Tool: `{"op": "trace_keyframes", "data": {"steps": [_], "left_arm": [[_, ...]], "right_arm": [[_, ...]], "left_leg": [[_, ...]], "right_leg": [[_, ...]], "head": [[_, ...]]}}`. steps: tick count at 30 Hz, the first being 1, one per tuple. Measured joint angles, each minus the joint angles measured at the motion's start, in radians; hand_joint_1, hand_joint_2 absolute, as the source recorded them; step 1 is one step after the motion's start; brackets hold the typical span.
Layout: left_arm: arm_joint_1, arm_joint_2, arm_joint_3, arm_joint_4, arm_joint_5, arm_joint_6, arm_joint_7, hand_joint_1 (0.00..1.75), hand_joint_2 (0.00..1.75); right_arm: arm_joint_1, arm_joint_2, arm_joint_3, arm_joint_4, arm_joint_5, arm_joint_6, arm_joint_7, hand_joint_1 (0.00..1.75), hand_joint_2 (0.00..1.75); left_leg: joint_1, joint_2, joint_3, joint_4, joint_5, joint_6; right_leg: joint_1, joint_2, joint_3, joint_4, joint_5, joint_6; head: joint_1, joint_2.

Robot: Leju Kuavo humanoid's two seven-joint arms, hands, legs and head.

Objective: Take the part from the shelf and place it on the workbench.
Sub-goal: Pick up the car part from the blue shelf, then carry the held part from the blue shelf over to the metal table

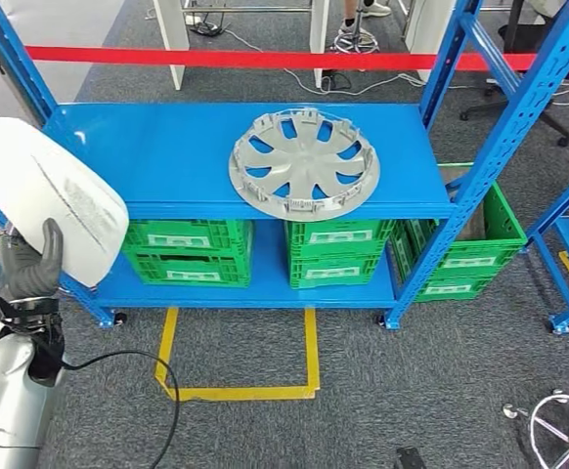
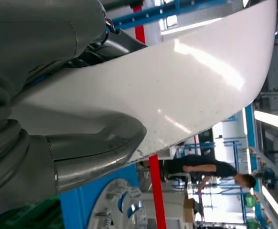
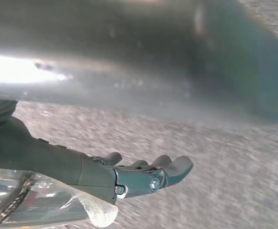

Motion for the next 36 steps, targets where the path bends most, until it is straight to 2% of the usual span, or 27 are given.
{"op": "trace_keyframes", "data": {"steps": [2, 3, 4, 5, 7, 8, 9, 10, 11, 13, 14, 16, 17, 18, 19, 20, 21, 23, 25, 26, 28, 29, 30, 33, 34, 35, 36], "left_arm": [[0.014, 0.001, 0.015, -0.018, -0.003, -0.003, -0.002, 1.75, 1.75], [0.021, 0.001, 0.021, -0.026, -0.004, -0.004, -0.002, 1.75, 1.75], [0.027, 0.002, 0.026, -0.033, -0.006, -0.006, -0.002, 1.75, 1.75], [0.033, 0.002, 0.030, -0.040, -0.007, -0.007, -0.002, 1.75, 1.75], [0.044, 0.003, 0.037, -0.054, -0.010, -0.009, -0.003, 1.75, 1.75], [0.047, 0.004, 0.041, -0.061, -0.010, -0.009, -0.003, 1.75, 1.75], [0.049, 0.005, 0.044, -0.068, -0.010, -0.010, -0.004, 1.75, 1.75], [0.050, 0.007, 0.047, -0.073, -0.011, -0.010, -0.004, 1.75, 1.75], [0.051, 0.008, 0.049, -0.078, -0.011, -0.010, -0.005, 1.75, 1.75], [0.055, 0.010, 0.053, -0.082, -0.011, -0.011, -0.006, 1.75, 1.75], [0.058, 0.010, 0.054, -0.084, -0.011, -0.011, -0.006, 1.75, 1.75], [0.063, 0.013, 0.057, -0.088, -0.012, -0.012, -0.009, 1.75, 1.75], [0.064, 0.015, 0.058, -0.091, -0.012, -0.013, -0.012, 1.75, 1.75], [0.066, 0.016, 0.060, -0.096, -0.013, -0.014, -0.015, 1.75, 1.75], [0.069, 0.016, 0.061, -0.102, -0.014, -0.015, -0.019, 1.75, 1.75], [0.072, 0.016, 0.063, -0.109, -0.015, -0.016, -0.023, 1.75, 1.75], [0.075, 0.016, 0.064, -0.119, -0.016, -0.017, -0.026, 1.75, 1.75], [0.077, 0.016, 0.069, -0.142, -0.016, -0.017, -0.032, 1.75, 1.75], [0.078, 0.017, 0.074, -0.165, -0.015, -0.017, -0.037, 1.75, 1.75], [0.079, 0.017, 0.076, -0.175, -0.014, -0.017, -0.038, 1.75, 1.75], [0.084, 0.016, 0.081, -0.189, -0.010, -0.016, -0.043, 1.75, 1.75], [0.087, 0.016, 0.084, -0.195, -0.008, -0.014, -0.046, 1.75, 1.75], [0.091, 0.015, 0.086, -0.201, -0.005, -0.013, -0.049, 1.75, 1.75], [0.097, 0.014, 0.094, -0.217, -0.001, -0.011, -0.054, 1.75, 1.75], [0.098, 0.013, 0.097, -0.220, 0.000, -0.011, -0.055, 1.75, 1.75], [0.100, 0.012, 0.099, -0.222, 0.001, -0.011, -0.055, 1.75, 1.75], [0.102, 0.012, 0.101, -0.224, 0.001, -0.011, -0.055, 1.75, 1.75]], "right_arm": [[0.001, 0.000, 0.002, 0.001, 0.000, 0.001, 0.000, 0.00, 0.00], [0.000, 0.000, 0.003, 0.001, 0.001, 0.002, -0.001, 0.00, 0.00], [-0.001, 0.000, 0.004, 0.001, 0.001, 0.003, -0.001, 0.00, 0.00], [-0.001, 0.000, 0.005, 0.001, 0.001, 0.005, -0.001, 0.00, 0.00], [-0.003, 0.000, 0.008, 0.001, 0.002, 0.007, -0.001, 0.00, 0.00], [-0.005, -0.001, 0.010, 0.001, 0.002, 0.007, -0.002, 0.00, 0.00], [-0.009, -0.002, 0.010, 0.001, 0.002, 0.007, -0.002, 0.00, 0.00], [-0.012, -0.003, 0.011, 0.001, 0.002, 0.007, -0.002, 0.00, 0.00], [-0.014, -0.004, 0.011, 0.001, 0.003, 0.007, -0.003, 0.00, 0.00], [-0.013, -0.002, 0.012, 0.002, 0.003, 0.008, -0.003, 0.00, 0.00], [-0.012, -0.002, 0.012, 0.003, 0.003, 0.008, -0.003, 0.00, 0.00], [-0.011, 0.000, 0.011, 0.005, 0.004, 0.009, -0.002, 0.00, 0.00], [-0.011, -0.001, 0.011, 0.005, 0.005, 0.010, -0.002, 0.00, 0.00], [-0.012, -0.001, 0.012, 0.005, 0.006, 0.011, -0.002, 0.00, 0.00], [-0.012, 0.000, 0.012, 0.005, 0.009, 0.012, -0.002, 0.00, 0.00], [-0.012, 0.000, 0.013, 0.005, 0.011, 0.013, -0.001, 0.00, 0.00], [-0.011, 0.000, 0.014, 0.005, 0.014, 0.013, -0.001, 0.00, 0.00], [-0.012, -0.001, 0.017, 0.005, 0.017, 0.013, 0.000, 0.00, 0.00], [-0.014, -0.001, 0.018, 0.005, 0.018, 0.010, 0.001, 0.00, 0.00], [-0.014, -0.001, 0.018, 0.005, 0.018, 0.009, 0.002, 0.00, 0.00], [-0.012, 0.000, 0.018, 0.005, 0.018, 0.008, 0.003, 0.00, 0.00], [-0.009, 0.000, 0.018, 0.006, 0.019, 0.008, 0.004, 0.00, 0.00], [-0.006, 0.000, 0.018, 0.006, 0.019, 0.008, 0.005, 0.00, 0.00], [-0.005, 0.000, 0.019, 0.007, 0.020, 0.007, 0.006, 0.00, 0.00], [-0.007, 0.000, 0.020, 0.007, 0.021, 0.007, 0.006, 0.00, 0.00], [-0.008, 0.000, 0.022, 0.007, 0.021, 0.006, 0.006, 0.00, 0.00], [-0.009, 0.000, 0.024, 0.007, 0.022, 0.005, 0.006, 0.00, 0.00]], "left_leg": [[-0.006, 0.001, -0.030, 0.002, 0.024, 0.010], [-0.010, 0.001, -0.047, 0.004, 0.036, 0.011], [-0.014, 0.002, -0.064, 0.006, 0.048, 0.013], [-0.018, 0.002, -0.081, 0.009, 0.059, 0.014], [-0.025, 0.002, -0.109, 0.014, 0.080, 0.014], [-0.028, 0.002, -0.120, 0.016, 0.089, 0.012], [-0.030, 0.002, -0.128, 0.017, 0.100, 0.010], [-0.031, 0.003, -0.133, 0.018, 0.111, 0.007], [-0.031, 0.004, -0.138, 0.017, 0.121, 0.003], [-0.029, 0.003, -0.147, 0.018, 0.129, -0.007], [-0.028, 0.001, -0.153, 0.029, 0.108, -0.014], [-0.020, -0.003, -0.176, 0.109, 0.014, -0.030], [-0.015, -0.003, -0.189, 0.174, -0.040, -0.037], [-0.009, -0.003, -0.197, 0.241, -0.075, -0.043], [-0.003, -0.003, -0.197, 0.289, -0.084, -0.049], [0.002, -0.003, -0.185, 0.310, -0.069, -0.055], [0.007, -0.003, -0.159, 0.296, -0.040, -0.060], [0.016, -0.005, -0.070, 0.182, -0.005, -0.070], [0.018, -0.009, 0.000, 0.069, -0.022, -0.065], [0.016, -0.011, 0.009, 0.043, -0.034, -0.059], [0.014, -0.010, -0.008, 0.034, -0.028, -0.038], [0.014, -0.008, -0.020, 0.033, -0.018, -0.026], [0.014, -0.006, -0.032, 0.032, -0.008, -0.014], [0.008, -0.004, -0.068, 0.032, 0.023, 0.001], [0.004, -0.003, -0.081, 0.033, 0.033, 0.002], [0.001, -0.003, -0.094, 0.033, 0.043, 0.003], [-0.003, -0.003, -0.107, 0.034, 0.053, 0.004]], "right_leg": [[0.001, -0.001, -0.029, 0.122, -0.103, 0.001], [0.001, -0.001, -0.036, 0.184, -0.131, 0.000], [0.003, -0.001, -0.033, 0.224, -0.132, -0.003], [0.006, -0.001, -0.015, 0.235, -0.112, -0.007], [0.016, 0.000, 0.070, 0.153, -0.058, -0.026], [0.023, -0.001, 0.134, 0.074, -0.054, -0.037], [0.028, -0.003, 0.192, -0.006, -0.065, -0.044], [0.033, -0.003, 0.231, -0.066, -0.080, -0.049], [0.035, -0.004, 0.247, -0.101, -0.091, -0.049], [0.032, -0.006, 0.234, -0.113, -0.079, -0.051], [0.029, -0.008, 0.225, -0.114, -0.068, -0.056], [0.025, -0.011, 0.206, -0.114, -0.044, -0.066], [0.024, -0.012, 0.194, -0.113, -0.033, -0.068], [0.024, -0.012, 0.180, -0.109, -0.021, -0.068], [0.022, -0.012, 0.162, -0.103, -0.011, -0.066], [0.020, -0.012, 0.143, -0.095, -0.003, -0.063], [0.017, -0.012, 0.125, -0.085, 0.003, -0.059], [0.014, -0.011, 0.091, -0.061, 0.011, -0.048], [0.015, -0.010, 0.066, -0.043, 0.021, -0.036], [0.016, -0.009, 0.057, -0.040, 0.029, -0.029], [0.013, -0.007, 0.039, -0.037, 0.042, -0.015], [0.012, -0.006, 0.027, -0.028, 0.028, -0.008], [0.010, -0.005, 0.013, -0.004, -0.004, -0.003], [0.008, -0.004, -0.025, 0.163, -0.143, 0.001], [0.009, -0.004, -0.028, 0.215, -0.158, 0.000], [0.010, -0.004, -0.019, 0.243, -0.149, -0.003], [0.012, -0.003, 0.005, 0.236, -0.121, -0.008]], "head": [[0.002, 0.000], [0.002, 0.000], [0.001, 0.000], [0.001, 0.000], [0.001, 0.000], [0.001, 0.000], [0.001, 0.000], [0.000, 0.000], [0.001, 0.000], [0.002, 0.000], [0.002, 0.000], [0.001, 0.000], [0.000, 0.000], [-0.001, 0.000], [-0.001, 0.000], [-0.001, 0.000], [-0.001, 0.000], [-0.002, 0.000], [-0.002, 0.000], [-0.003, 0.000], [-0.003, 0.000], [-0.002, 0.000], [0.000, 0.000], [0.003, 0.000], [0.003, 0.000], [0.003, 0.000], [0.003, 0.000]]}}
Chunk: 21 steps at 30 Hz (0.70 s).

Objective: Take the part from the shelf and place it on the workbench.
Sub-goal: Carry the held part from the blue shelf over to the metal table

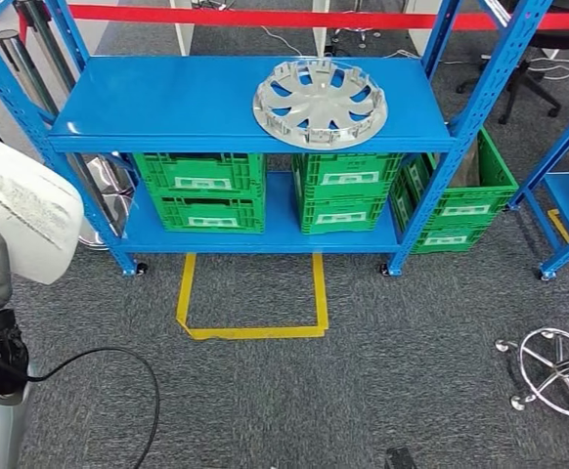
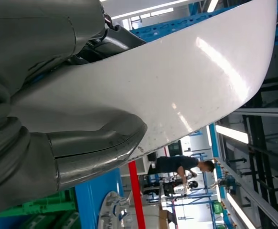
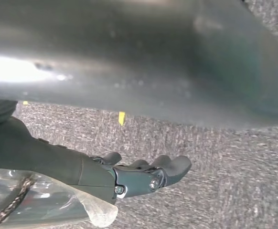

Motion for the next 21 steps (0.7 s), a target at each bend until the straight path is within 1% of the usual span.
{"op": "trace_keyframes", "data": {"steps": [1, 2, 3, 4, 5, 6, 7, 8, 9, 10, 11, 12, 13, 14, 15, 16, 17, 18, 19, 20, 21], "left_arm": [[0.003, -0.001, 0.002, -0.002, 0.001, 0.000, 0.000, 1.75, 1.75], [0.005, -0.002, 0.005, -0.005, 0.001, 0.000, 0.000, 1.75, 1.75], [0.006, -0.002, 0.007, -0.008, 0.001, 0.000, -0.001, 1.75, 1.75], [0.007, -0.003, 0.010, -0.012, 0.002, 0.000, -0.001, 1.75, 1.75], [0.007, -0.004, 0.012, -0.016, 0.002, 0.000, -0.002, 1.75, 1.75], [0.008, -0.004, 0.013, -0.018, 0.003, 0.000, -0.002, 1.75, 1.75], [0.010, -0.005, 0.014, -0.020, 0.004, 0.001, -0.003, 1.75, 1.75], [0.013, -0.006, 0.016, -0.021, 0.005, 0.001, -0.003, 1.75, 1.75], [0.016, -0.006, 0.018, -0.022, 0.005, 0.001, -0.004, 1.75, 1.75], [0.018, -0.006, 0.021, -0.022, 0.006, 0.002, -0.004, 1.75, 1.75], [0.019, -0.006, 0.023, -0.023, 0.007, 0.003, -0.005, 1.75, 1.75], [0.021, -0.007, 0.025, -0.023, 0.008, 0.003, -0.006, 1.75, 1.75], [0.023, -0.007, 0.027, -0.023, 0.008, 0.004, -0.006, 1.75, 1.75], [0.025, -0.007, 0.028, -0.023, 0.008, 0.005, -0.006, 1.75, 1.75], [0.026, -0.007, 0.029, -0.023, 0.009, 0.005, -0.006, 1.75, 1.75], [0.026, -0.007, 0.030, -0.024, 0.009, 0.005, -0.006, 1.75, 1.75], [0.026, -0.007, 0.030, -0.024, 0.009, 0.005, -0.007, 1.75, 1.75], [0.026, -0.007, 0.031, -0.025, 0.010, 0.006, -0.007, 1.75, 1.75], [0.026, -0.007, 0.033, -0.027, 0.010, 0.006, -0.008, 1.75, 1.75], [0.025, -0.008, 0.035, -0.029, 0.010, 0.006, -0.009, 1.75, 1.75], [0.026, -0.008, 0.037, -0.030, 0.010, 0.007, -0.011, 1.75, 1.75]], "right_arm": [[-0.001, 0.000, 0.002, 0.000, 0.001, -0.001, 0.000, 0.00, 0.00], [-0.003, 0.000, 0.003, 0.000, 0.001, -0.002, 0.000, 0.00, 0.00], [-0.006, -0.001, 0.003, 0.000, 0.002, -0.002, 0.000, 0.00, 0.00], [-0.009, -0.001, 0.004, 0.000, 0.002, -0.003, -0.001, 0.00, 0.00], [-0.012, -0.002, 0.005, 0.000, 0.003, -0.003, -0.001, 0.00, 0.00], [-0.014, -0.002, 0.006, 0.000, 0.003, -0.003, -0.002, 0.00, 0.00], [-0.014, -0.002, 0.008, 0.000, 0.004, -0.003, -0.002, 0.00, 0.00], [-0.013, -0.001, 0.010, 0.000, 0.004, -0.002, -0.001, 0.00, 0.00], [-0.013, -0.001, 0.011, 0.000, 0.005, -0.002, -0.001, 0.00, 0.00], [-0.012, -0.001, 0.012, 0.000, 0.006, -0.002, 0.000, 0.00, 0.00], [-0.013, -0.001, 0.012, 0.000, 0.007, -0.001, 0.000, 0.00, 0.00], [-0.014, -0.001, 0.012, 0.000, 0.008, -0.001, 0.000, 0.00, 0.00], [-0.016, -0.001, 0.013, 0.000, 0.008, -0.001, 0.000, 0.00, 0.00], [-0.017, -0.001, 0.013, 0.000, 0.009, 0.000, 0.000, 0.00, 0.00], [-0.017, -0.001, 0.013, 0.000, 0.009, 0.000, 0.000, 0.00, 0.00], [-0.018, 0.000, 0.013, 0.000, 0.009, 0.001, 0.000, 0.00, 0.00], [-0.018, 0.000, 0.013, 0.000, 0.009, 0.001, 0.001, 0.00, 0.00], [-0.020, 0.000, 0.014, 0.000, 0.010, 0.001, 0.002, 0.00, 0.00], [-0.021, 0.000, 0.014, 0.000, 0.011, 0.001, 0.002, 0.00, 0.00], [-0.022, 0.000, 0.015, 0.000, 0.012, 0.001, 0.003, 0.00, 0.00], [-0.023, 0.000, 0.016, 0.000, 0.013, 0.000, 0.003, 0.00, 0.00]], "left_leg": [[-0.003, 0.000, -0.012, 0.000, 0.010, 0.000], [-0.006, -0.001, -0.021, 0.001, 0.019, -0.001], [-0.008, -0.001, -0.028, 0.001, 0.026, -0.003], [-0.009, 0.000, -0.034, 0.001, 0.035, -0.007], [-0.009, 0.001, -0.039, 0.000, 0.045, -0.011], [-0.009, 0.002, -0.043, -0.002, 0.056, -0.015], [-0.008, 0.002, -0.048, -0.005, 0.065, -0.020], [-0.008, 0.000, -0.053, -0.004, 0.061, -0.025], [-0.007, -0.001, -0.059, 0.010, 0.038, -0.032], [-0.006, -0.003, -0.069, 0.044, -0.002, -0.038], [-0.004, -0.004, -0.080, 0.099, -0.052, -0.044], [-0.001, -0.004, -0.092, 0.166, -0.096, -0.048], [0.002, -0.004, -0.100, 0.227, -0.123, -0.053], [0.006, -0.004, -0.098, 0.265, -0.128, -0.057], [0.009, -0.004, -0.082, 0.269, -0.115, -0.060], [0.012, -0.004, -0.053, 0.239, -0.090, -0.062], [0.014, -0.004, -0.015, 0.184, -0.070, -0.063], [0.014, -0.005, 0.022, 0.125, -0.061, -0.062], [0.013, -0.006, 0.049, 0.076, -0.059, -0.059], [0.011, -0.007, 0.063, 0.047, -0.063, -0.054], [0.008, -0.007, 0.065, 0.035, -0.064, -0.047]], "right_leg": [[0.004, 0.000, 0.038, -0.037, 0.032, -0.008], [0.009, 0.000, 0.090, -0.100, 0.051, -0.018], [0.014, 0.000, 0.150, -0.180, 0.053, -0.028], [0.018, 0.000, 0.197, -0.253, 0.041, -0.034], [0.021, 0.000, 0.230, -0.307, 0.029, -0.037], [0.023, 0.000, 0.244, -0.336, 0.023, -0.036], [0.021, 0.000, 0.239, -0.345, 0.029, -0.035], [0.018, -0.001, 0.234, -0.346, 0.041, -0.038], [0.016, -0.003, 0.225, -0.348, 0.052, -0.041], [0.013, -0.005, 0.216, -0.349, 0.063, -0.046], [0.013, -0.006, 0.206, -0.344, 0.070, -0.051], [0.013, -0.007, 0.193, -0.338, 0.076, -0.054], [0.013, -0.007, 0.179, -0.329, 0.082, -0.055], [0.012, -0.008, 0.164, -0.319, 0.086, -0.055], [0.011, -0.008, 0.149, -0.308, 0.089, -0.055], [0.009, -0.008, 0.134, -0.296, 0.090, -0.053], [0.008, -0.008, 0.120, -0.284, 0.092, -0.052], [0.008, -0.008, 0.107, -0.272, 0.093, -0.049], [0.009, -0.007, 0.096, -0.264, 0.097, -0.044], [0.009, -0.006, 0.086, -0.259, 0.103, -0.037], [0.010, -0.005, 0.079, -0.257, 0.110, -0.030]], "head": [[0.000, 0.000], [0.000, 0.000], [0.000, 0.000], [0.000, 0.000], [0.000, 0.000], [0.000, 0.000], [0.000, 0.000], [-0.001, 0.000], [-0.002, 0.000], [-0.003, 0.000], [-0.005, 0.000], [-0.006, 0.000], [-0.006, 0.000], [-0.006, 0.000], [-0.006, 0.000], [-0.006, 0.000], [-0.006, 0.000], [-0.006, 0.000], [-0.006, 0.000], [-0.006, 0.000], [-0.006, 0.000]]}}
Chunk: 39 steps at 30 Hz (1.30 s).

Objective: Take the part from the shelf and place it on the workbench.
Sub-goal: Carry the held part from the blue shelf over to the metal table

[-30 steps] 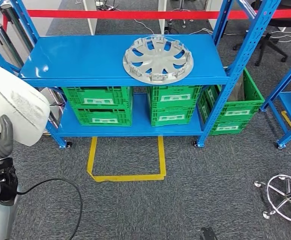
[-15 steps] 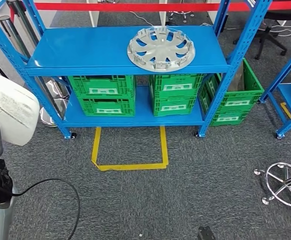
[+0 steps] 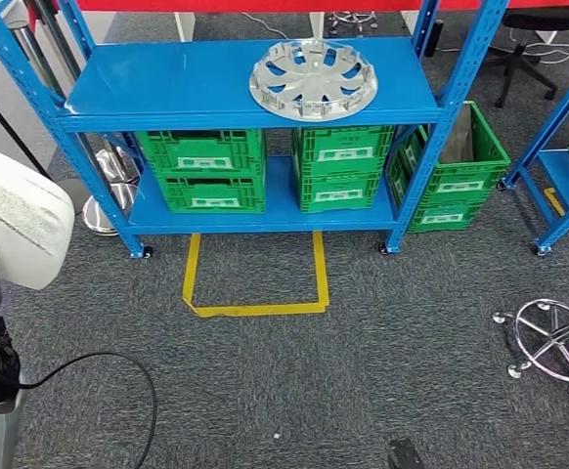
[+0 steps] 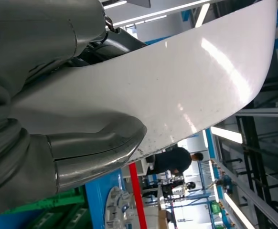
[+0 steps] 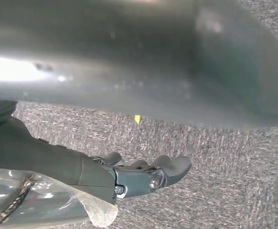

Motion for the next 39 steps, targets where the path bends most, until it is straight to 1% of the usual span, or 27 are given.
{"op": "trace_keyframes", "data": {"steps": [2, 3, 5, 7, 8, 9, 10, 12, 14, 15, 16, 17, 18, 19, 20, 22, 23, 25, 26, 28, 30, 32, 33, 35, 37, 38, 39], "left_arm": [[0.000, -0.002, 0.002, -0.001, 0.001, 0.001, -0.002, 1.75, 1.75], [-0.001, -0.003, 0.003, -0.002, 0.001, 0.001, -0.002, 1.75, 1.75], [-0.001, -0.005, 0.003, -0.002, 0.002, 0.002, -0.003, 1.75, 1.75], [-0.001, -0.007, 0.003, -0.003, 0.002, 0.002, -0.003, 1.75, 1.75], [-0.001, -0.007, 0.003, -0.003, 0.002, 0.002, -0.003, 1.75, 1.75], [-0.001, -0.008, 0.004, -0.003, 0.002, 0.002, -0.003, 1.75, 1.75], [0.000, -0.009, 0.005, -0.003, 0.002, 0.002, -0.004, 1.75, 1.75], [0.000, -0.011, 0.007, -0.004, 0.003, 0.002, -0.004, 1.75, 1.75], [0.000, -0.012, 0.009, -0.006, 0.004, 0.003, -0.005, 1.75, 1.75], [-0.001, -0.012, 0.010, -0.007, 0.005, 0.003, -0.006, 1.75, 1.75], [-0.001, -0.012, 0.010, -0.007, 0.006, 0.004, -0.006, 1.75, 1.75], [0.000, -0.013, 0.011, -0.007, 0.007, 0.004, -0.006, 1.75, 1.75], [0.001, -0.013, 0.012, -0.007, 0.007, 0.005, -0.007, 1.75, 1.75], [0.003, -0.013, 0.014, -0.007, 0.008, 0.005, -0.007, 1.75, 1.75], [0.003, -0.013, 0.015, -0.007, 0.008, 0.005, -0.007, 1.75, 1.75], [0.004, -0.013, 0.017, -0.007, 0.009, 0.005, -0.007, 1.75, 1.75], [0.004, -0.013, 0.018, -0.007, 0.009, 0.006, -0.007, 1.75, 1.75], [0.004, -0.013, 0.018, -0.007, 0.009, 0.006, -0.007, 1.75, 1.75], [0.004, -0.013, 0.018, -0.007, 0.009, 0.006, -0.007, 1.75, 1.75], [0.003, -0.013, 0.018, -0.009, 0.009, 0.006, -0.008, 1.75, 1.75], [0.000, -0.013, 0.018, -0.012, 0.010, 0.006, -0.009, 1.75, 1.75], [-0.001, -0.014, 0.018, -0.013, 0.012, 0.006, -0.010, 1.75, 1.75], [-0.001, -0.014, 0.018, -0.013, 0.014, 0.006, -0.010, 1.75, 1.75], [-0.001, -0.016, 0.018, -0.013, 0.017, 0.005, -0.010, 1.75, 1.75], [0.000, -0.017, 0.018, -0.014, 0.018, 0.005, -0.010, 1.75, 1.75], [0.001, -0.018, 0.019, -0.014, 0.018, 0.005, -0.010, 1.75, 1.75], [0.001, -0.019, 0.019, -0.014, 0.018, 0.005, -0.010, 1.75, 1.75]], "right_arm": [[0.002, 0.000, 0.002, 0.000, 0.001, 0.000, 0.001, 0.00, 0.00], [0.003, 0.000, 0.002, 0.000, 0.002, -0.001, 0.001, 0.00, 0.00], [0.002, 0.000, 0.004, 0.000, 0.004, -0.002, 0.001, 0.00, 0.00], [0.000, 0.000, 0.005, 0.000, 0.006, -0.003, 0.002, 0.00, 0.00], [0.000, 0.000, 0.006, 0.000, 0.007, -0.003, 0.002, 0.00, 0.00], [-0.001, 0.000, 0.008, 0.000, 0.007, -0.003, 0.002, 0.00, 0.00], [-0.001, 0.000, 0.010, 0.000, 0.008, -0.003, 0.002, 0.00, 0.00], [-0.005, 0.000, 0.012, 0.000, 0.008, -0.004, 0.002, 0.00, 0.00], [-0.010, 0.000, 0.015, -0.001, 0.008, -0.006, 0.002, 0.00, 0.00], [-0.012, 0.000, 0.017, -0.002, 0.009, -0.007, 0.002, 0.00, 0.00], [-0.013, 0.000, 0.018, -0.002, 0.010, -0.007, 0.002, 0.00, 0.00], [-0.012, 0.000, 0.020, -0.002, 0.011, -0.008, 0.002, 0.00, 0.00], [-0.010, 0.000, 0.020, -0.002, 0.012, -0.008, 0.003, 0.00, 0.00], [-0.009, 0.000, 0.021, -0.002, 0.013, -0.009, 0.004, 0.00, 0.00], [-0.008, 0.000, 0.021, -0.002, 0.014, -0.009, 0.005, 0.00, 0.00], [-0.009, 0.000, 0.021, -0.002, 0.016, -0.009, 0.005, 0.00, 0.00], [-0.010, 0.000, 0.022, -0.002, 0.016, -0.010, 0.005, 0.00, 0.00], [-0.011, 0.000, 0.022, -0.002, 0.018, -0.010, 0.006, 0.00, 0.00], [-0.011, 0.000, 0.022, -0.002, 0.019, -0.010, 0.006, 0.00, 0.00], [-0.012, 0.001, 0.025, -0.002, 0.020, -0.010, 0.006, 0.00, 0.00], [-0.013, 0.002, 0.028, -0.002, 0.020, -0.011, 0.007, 0.00, 0.00], [-0.014, 0.002, 0.029, -0.002, 0.020, -0.011, 0.007, 0.00, 0.00], [-0.013, 0.002, 0.030, -0.002, 0.020, -0.012, 0.007, 0.00, 0.00], [-0.011, 0.002, 0.030, -0.002, 0.020, -0.012, 0.008, 0.00, 0.00], [-0.011, 0.002, 0.031, -0.002, 0.020, -0.012, 0.009, 0.00, 0.00], [-0.011, 0.002, 0.031, -0.002, 0.020, -0.012, 0.009, 0.00, 0.00], [-0.011, 0.002, 0.032, -0.002, 0.020, -0.012, 0.009, 0.00, 0.00]], "left_leg": [[0.002, 0.003, -0.010, -0.010, 0.012, 0.016], [0.004, 0.005, -0.018, -0.014, 0.021, 0.024], [0.008, 0.009, -0.041, -0.020, 0.043, 0.036], [0.008, 0.010, -0.067, -0.019, 0.063, 0.039], [0.007, 0.010, -0.081, -0.019, 0.075, 0.038], [0.007, 0.010, -0.095, -0.019, 0.087, 0.037], [0.007, 0.010, -0.109, -0.019, 0.098, 0.035], [0.007, 0.009, -0.133, -0.018, 0.122, 0.028], [0.005, 0.009, -0.147, -0.019, 0.146, 0.018], [0.004, 0.009, -0.149, -0.023, 0.160, 0.012], [0.004, 0.009, -0.150, -0.030, 0.175, 0.006], [0.005, 0.009, -0.153, -0.036, 0.181, 0.001], [0.006, 0.008, -0.157, -0.033, 0.167, -0.004], [0.007, 0.007, -0.163, -0.012, 0.130, -0.008], [0.008, 0.007, -0.171, 0.030, 0.072, -0.010], [0.009, 0.007, -0.184, 0.164, -0.032, -0.013], [0.008, 0.007, -0.185, 0.224, -0.048, -0.013], [0.007, 0.007, -0.154, 0.261, -0.013, -0.008], [0.005, 0.006, -0.115, 0.228, 0.013, -0.002], [-0.002, 0.006, -0.009, 0.092, 0.013, 0.015], [-0.009, 0.006, 0.061, -0.020, -0.022, 0.024], [-0.011, 0.007, 0.064, -0.053, -0.020, 0.029], [-0.010, 0.009, 0.057, -0.057, -0.009, 0.033], [-0.005, 0.012, 0.039, -0.065, 0.015, 0.042], [-0.004, 0.012, 0.013, -0.064, 0.036, 0.045], [-0.003, 0.012, -0.001, -0.064, 0.046, 0.043], [-0.002, 0.012, -0.015, -0.063, 0.056, 0.041]], "right_leg": [[0.000, 0.003, -0.012, 0.001, 0.006, 0.012], [0.000, 0.004, -0.023, 0.014, -0.012, 0.018], [-0.004, 0.007, -0.053, 0.091, -0.094, 0.029], [-0.007, 0.007, -0.079, 0.211, -0.171, 0.037], [-0.008, 0.007, -0.079, 0.253, -0.178, 0.038], [-0.008, 0.007, -0.067, 0.268, -0.160, 0.039], [-0.008, 0.007, -0.040, 0.252, -0.126, 0.039], [-0.008, 0.007, 0.056, 0.136, -0.079, 0.034], [-0.006, 0.010, 0.153, -0.010, -0.096, 0.026], [-0.004, 0.011, 0.175, -0.052, -0.108, 0.023], [-0.002, 0.012, 0.177, -0.069, -0.108, 0.017], [-0.003, 0.011, 0.165, -0.068, -0.098, 0.011], [-0.004, 0.008, 0.154, -0.068, -0.086, 0.004], [-0.005, 0.005, 0.143, -0.068, -0.072, -0.006], [-0.005, 0.002, 0.132, -0.067, -0.059, -0.014], [0.000, -0.001, 0.103, -0.062, -0.032, -0.024], [0.002, -0.001, 0.084, -0.057, -0.020, -0.025], [0.006, -0.002, 0.040, -0.041, 0.001, -0.025], [0.008, -0.002, 0.019, -0.033, 0.010, -0.025], [0.012, -0.001, -0.012, -0.019, 0.026, -0.021], [0.011, -0.001, -0.028, -0.015, 0.044, -0.012], [0.006, 0.000, -0.038, -0.015, 0.059, 0.001], [0.005, 0.001, -0.046, -0.011, 0.051, 0.007], [0.002, 0.004, -0.072, 0.043, -0.013, 0.018], [-0.005, 0.006, -0.108, 0.161, -0.098, 0.029], [-0.008, 0.006, -0.121, 0.220, -0.115, 0.034], [-0.012, 0.005, -0.124, 0.257, -0.108, 0.039]], "head": [[0.000, 0.000], [0.002, 0.000], [0.005, 0.000], [0.005, 0.000], [0.005, 0.000], [0.005, 0.000], [0.005, 0.000], [0.005, 0.000], [0.004, 0.000], [0.004, 0.000], [0.003, 0.000], [0.004, 0.000], [0.004, 0.000], [0.003, 0.000], [0.002, 0.000], [-0.001, 0.000], [-0.002, 0.000], [-0.002, 0.000], [-0.002, 0.000], [-0.001, 0.000], [-0.001, 0.000], [-0.001, 0.000], [-0.002, 0.000], [0.000, 0.000], [0.001, 0.000], [0.000, 0.000], [0.000, 0.000]]}}
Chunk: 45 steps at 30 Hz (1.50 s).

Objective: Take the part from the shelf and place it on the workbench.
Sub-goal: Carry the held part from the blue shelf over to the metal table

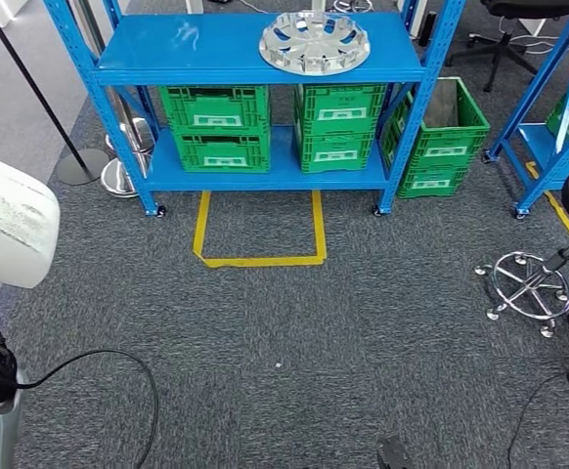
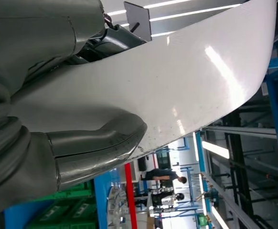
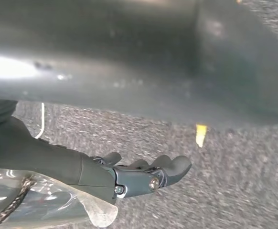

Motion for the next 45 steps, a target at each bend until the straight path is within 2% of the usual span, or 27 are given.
{"op": "trace_keyframes", "data": {"steps": [1, 2, 3, 4, 5, 6, 7, 9, 10, 11, 13, 14, 15, 16, 17, 19, 21, 27, 30, 32, 33, 34, 36, 37, 38, 42, 45], "left_arm": [[0.001, -0.001, 0.000, 0.000, 0.000, 0.000, 0.000, 1.75, 1.75], [0.001, -0.002, 0.000, 0.000, 0.000, 0.000, 0.000, 1.75, 1.75], [0.002, -0.002, 0.000, 0.000, 0.000, 0.000, 0.000, 1.75, 1.75], [0.002, -0.002, 0.000, 0.000, 0.000, 0.000, 0.000, 1.75, 1.75], [0.002, -0.002, 0.000, -0.001, 0.000, 0.000, 0.000, 1.75, 1.75], [0.001, -0.001, 0.000, -0.001, 0.000, 0.000, 0.000, 1.75, 1.75], [0.001, -0.001, 0.000, -0.001, -0.001, -0.001, 0.001, 1.75, 1.75], [0.002, 0.000, 0.000, -0.002, -0.003, -0.001, 0.003, 1.75, 1.75], [0.003, 0.000, 0.000, -0.002, -0.004, -0.001, 0.004, 1.75, 1.75], [0.003, 0.000, 0.000, -0.002, -0.005, 0.000, 0.004, 1.75, 1.75], [0.004, 0.001, 0.000, -0.002, -0.006, 0.001, 0.005, 1.75, 1.75], [0.006, 0.001, 0.000, -0.002, -0.006, 0.001, 0.005, 1.75, 1.75], [0.007, 0.001, 0.000, -0.002, -0.006, 0.002, 0.006, 1.75, 1.75], [0.009, 0.001, 0.000, -0.002, -0.006, 0.002, 0.006, 1.75, 1.75], [0.009, 0.001, 0.000, -0.002, -0.007, 0.003, 0.006, 1.75, 1.75], [0.009, 0.002, 0.000, -0.002, -0.007, 0.003, 0.007, 1.75, 1.75], [0.009, 0.003, 0.000, -0.002, -0.008, 0.003, 0.007, 1.75, 1.75], [0.009, 0.003, 0.000, -0.002, -0.008, 0.003, 0.007, 1.75, 1.75], [0.008, 0.005, 0.000, -0.002, -0.009, 0.004, 0.007, 1.75, 1.75], [0.007, 0.008, 0.001, -0.002, -0.010, 0.005, 0.009, 1.75, 1.75], [0.006, 0.008, 0.001, -0.002, -0.011, 0.007, 0.009, 1.75, 1.75], [0.005, 0.009, 0.001, -0.002, -0.014, 0.009, 0.011, 1.75, 1.75], [0.007, 0.008, 0.001, -0.002, -0.018, 0.014, 0.014, 1.75, 1.75], [0.008, 0.008, 0.002, -0.002, -0.018, 0.016, 0.014, 1.75, 1.75], [0.008, 0.009, 0.003, -0.003, -0.018, 0.017, 0.015, 1.75, 1.75], [0.010, 0.014, 0.006, -0.003, -0.019, 0.018, 0.015, 1.75, 1.75], [0.009, 0.015, 0.008, -0.004, -0.020, 0.020, 0.015, 1.75, 1.75]], "right_arm": [[0.000, 0.000, 0.001, 0.000, 0.000, 0.000, 0.000, 0.00, 0.00], [0.001, 0.000, 0.001, 0.000, 0.000, 0.000, 0.000, 0.00, 0.00], [0.000, 0.000, 0.002, 0.000, 0.000, 0.000, 0.000, 0.00, 0.00], [-0.001, 0.000, 0.003, 0.000, 0.000, 0.000, 0.000, 0.00, 0.00], [-0.003, 0.000, 0.004, 0.000, 0.000, 0.000, -0.001, 0.00, 0.00], [-0.004, 0.000, 0.005, 0.000, 0.000, 0.000, -0.001, 0.00, 0.00], [-0.004, 0.000, 0.005, 0.000, 0.000, 0.000, -0.001, 0.00, 0.00], [-0.002, 0.000, 0.005, 0.000, -0.001, 0.001, -0.002, 0.00, 0.00], [0.000, 0.000, 0.005, 0.000, -0.001, 0.001, -0.002, 0.00, 0.00], [0.000, 0.000, 0.005, 0.000, -0.002, 0.001, -0.002, 0.00, 0.00], [0.001, 0.000, 0.005, 0.000, -0.003, 0.003, -0.003, 0.00, 0.00], [0.002, 0.000, 0.005, 0.000, -0.003, 0.003, -0.003, 0.00, 0.00], [0.003, 0.000, 0.005, 0.000, -0.003, 0.004, -0.003, 0.00, 0.00], [0.005, 0.000, 0.006, 0.000, -0.003, 0.004, -0.003, 0.00, 0.00], [0.006, 0.000, 0.006, 0.000, -0.003, 0.004, -0.003, 0.00, 0.00], [0.006, 0.001, 0.006, 0.000, -0.003, 0.004, -0.003, 0.00, 0.00], [0.005, 0.001, 0.006, 0.000, -0.003, 0.004, -0.003, 0.00, 0.00], [0.005, 0.001, 0.006, 0.000, -0.003, 0.004, -0.003, 0.00, 0.00], [0.005, 0.003, 0.006, 0.000, -0.003, 0.004, -0.003, 0.00, 0.00], [0.004, 0.005, 0.006, 0.000, -0.004, 0.006, -0.004, 0.00, 0.00], [0.004, 0.005, 0.006, 0.000, -0.005, 0.007, -0.006, 0.00, 0.00], [0.005, 0.005, 0.006, 0.000, -0.006, 0.010, -0.009, 0.00, 0.00], [0.006, 0.005, 0.007, 0.000, -0.012, 0.016, -0.020, 0.00, 0.00], [0.006, 0.005, 0.007, 0.000, -0.014, 0.019, -0.025, 0.00, 0.00], [0.005, 0.006, 0.008, 0.000, -0.017, 0.021, -0.030, 0.00, 0.00], [0.010, 0.006, 0.010, 0.000, -0.022, 0.017, -0.037, 0.00, 0.00], [0.009, 0.006, 0.012, 0.000, -0.027, 0.014, -0.043, 0.00, 0.00]], "left_leg": [[0.002, 0.000, -0.013, 0.001, 0.009, -0.004], [0.005, 0.000, -0.025, 0.003, 0.017, -0.009], [0.007, 0.000, -0.035, 0.007, 0.024, -0.015], [0.008, 0.000, -0.043, 0.011, 0.029, -0.021], [0.008, 0.000, -0.049, 0.016, 0.034, -0.028], [0.007, 0.000, -0.054, 0.021, 0.040, -0.035], [0.006, 0.000, -0.058, 0.023, 0.045, -0.042], [0.009, -0.001, -0.064, 0.028, 0.045, -0.052], [0.010, -0.001, -0.071, 0.045, 0.027, -0.056], [0.011, -0.001, -0.085, 0.082, -0.006, -0.059], [0.011, -0.002, -0.126, 0.210, -0.088, -0.064], [0.011, -0.003, -0.143, 0.270, -0.115, -0.064], [0.011, -0.003, -0.148, 0.305, -0.123, -0.062], [0.010, -0.003, -0.136, 0.302, -0.112, -0.058], [0.007, -0.003, -0.108, 0.263, -0.086, -0.052], [0.001, -0.005, -0.038, 0.147, -0.032, -0.036], [-0.003, -0.006, -0.006, 0.091, -0.012, -0.028], [-0.003, -0.006, -0.004, 0.086, -0.011, -0.027], [-0.006, -0.006, 0.011, 0.060, -0.021, -0.019], [-0.010, -0.005, 0.021, 0.037, -0.026, -0.015], [-0.010, -0.004, 0.023, 0.023, -0.021, -0.012], [-0.008, -0.002, 0.019, 0.010, -0.013, -0.008], [-0.002, 0.000, 0.006, 0.007, -0.002, -0.007], [-0.003, 0.000, -0.004, 0.016, -0.001, -0.011], [-0.005, -0.001, -0.010, 0.025, -0.003, -0.017], [-0.007, -0.002, -0.021, 0.030, 0.006, -0.001], [-0.005, -0.002, -0.021, 0.023, 0.012, -0.007]], "right_leg": [[-0.003, 0.000, 0.013, 0.005, 0.027, 0.004], [-0.007, 0.000, 0.043, -0.026, 0.061, 0.008], [-0.010, 0.000, 0.090, -0.086, 0.083, 0.012], [-0.011, 0.001, 0.146, -0.161, 0.087, 0.014], [-0.012, 0.002, 0.191, -0.227, 0.076, 0.013], [-0.012, 0.005, 0.220, -0.272, 0.060, 0.010], [-0.010, 0.007, 0.232, -0.293, 0.049, 0.003], [-0.010, 0.007, 0.224, -0.296, 0.051, -0.017], [-0.010, 0.006, 0.220, -0.297, 0.057, -0.028], [-0.010, 0.004, 0.215, -0.297, 0.064, -0.037], [-0.005, 0.002, 0.202, -0.296, 0.076, -0.049], [-0.002, 0.002, 0.195, -0.296, 0.081, -0.051], [0.002, 0.001, 0.190, -0.295, 0.085, -0.053], [0.005, 0.001, 0.186, -0.295, 0.088, -0.054], [0.009, 0.001, 0.183, -0.295, 0.091, -0.055], [0.014, 0.001, 0.182, -0.294, 0.093, -0.055], [0.015, 0.002, 0.182, -0.294, 0.093, -0.055], [0.015, 0.001, 0.182, -0.294, 0.093, -0.055], [0.015, 0.001, 0.180, -0.294, 0.094, -0.054], [0.015, 0.000, 0.174, -0.293, 0.100, -0.046], [0.015, 0.000, 0.167, -0.289, 0.097, -0.039], [0.011, 0.000, 0.129, -0.215, 0.062, -0.026], [0.001, 0.001, 0.128, -0.201, 0.056, -0.005], [-0.005, 0.001, 0.135, -0.203, 0.056, 0.000], [-0.008, 0.002, 0.173, -0.276, 0.088, -0.002], [-0.005, 0.004, 0.172, -0.285, 0.089, -0.012], [-0.003, 0.004, 0.170, -0.285, 0.091, -0.017]], "head": [[0.000, 0.000], [0.000, 0.000], [0.000, 0.000], [0.001, 0.000], [0.001, 0.000], [0.000, 0.000], [0.000, 0.000], [-0.001, 0.000], [-0.001, 0.000], [-0.001, 0.000], [-0.002, 0.000], [-0.002, 0.000], [-0.001, 0.000], [-0.001, 0.000], [-0.001, 0.000], [-0.001, 0.000], [-0.001, 0.000], [0.000, 0.000], [0.001, 0.000], [0.000, 0.000], [0.000, 0.000], [0.001, 0.000], [0.004, 0.000], [0.004, 0.000], [0.004, 0.000], [0.003, 0.000], [0.003, 0.000]]}}
